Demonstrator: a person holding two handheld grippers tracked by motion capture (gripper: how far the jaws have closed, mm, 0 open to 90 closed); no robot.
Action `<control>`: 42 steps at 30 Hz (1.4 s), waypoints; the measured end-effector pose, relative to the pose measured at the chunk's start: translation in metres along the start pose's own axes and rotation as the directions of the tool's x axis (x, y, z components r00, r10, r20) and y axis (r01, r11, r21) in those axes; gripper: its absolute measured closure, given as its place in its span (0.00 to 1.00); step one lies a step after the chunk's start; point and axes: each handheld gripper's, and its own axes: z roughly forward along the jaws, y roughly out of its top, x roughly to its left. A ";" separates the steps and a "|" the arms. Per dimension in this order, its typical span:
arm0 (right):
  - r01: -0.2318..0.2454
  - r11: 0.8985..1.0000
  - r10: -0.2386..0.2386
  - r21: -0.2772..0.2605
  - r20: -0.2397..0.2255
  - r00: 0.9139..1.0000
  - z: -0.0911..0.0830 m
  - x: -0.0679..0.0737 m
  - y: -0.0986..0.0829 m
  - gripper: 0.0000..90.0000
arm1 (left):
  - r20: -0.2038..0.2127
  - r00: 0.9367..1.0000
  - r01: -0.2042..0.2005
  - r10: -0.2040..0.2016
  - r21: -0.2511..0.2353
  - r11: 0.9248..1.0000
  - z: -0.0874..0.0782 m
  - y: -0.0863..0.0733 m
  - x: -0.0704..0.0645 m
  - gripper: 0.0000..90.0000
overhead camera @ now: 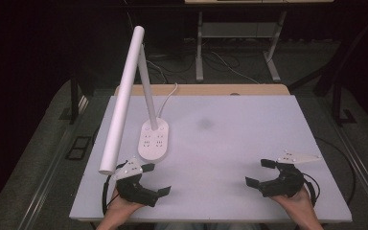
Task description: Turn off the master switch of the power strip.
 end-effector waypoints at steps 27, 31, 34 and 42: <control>0.003 1.000 -0.003 0.023 0.004 1.000 -0.001 -0.002 -0.004 0.00 | -0.010 1.000 0.000 0.000 0.007 1.000 -0.001 0.001 0.001 0.00; 0.000 1.000 0.000 0.020 0.006 1.000 -0.002 -0.003 -0.004 0.00 | -0.007 1.000 -0.013 0.013 0.010 1.000 -0.001 0.003 0.000 0.00; 0.002 1.000 -0.002 0.029 0.008 1.000 -0.002 -0.003 -0.004 0.00 | -0.008 1.000 -0.012 0.012 0.013 1.000 -0.001 0.004 -0.001 0.00; 0.009 0.999 -0.009 0.044 0.005 1.000 0.000 -0.003 -0.004 0.00 | -0.005 1.000 -0.006 0.006 0.019 1.000 -0.004 0.009 0.001 0.01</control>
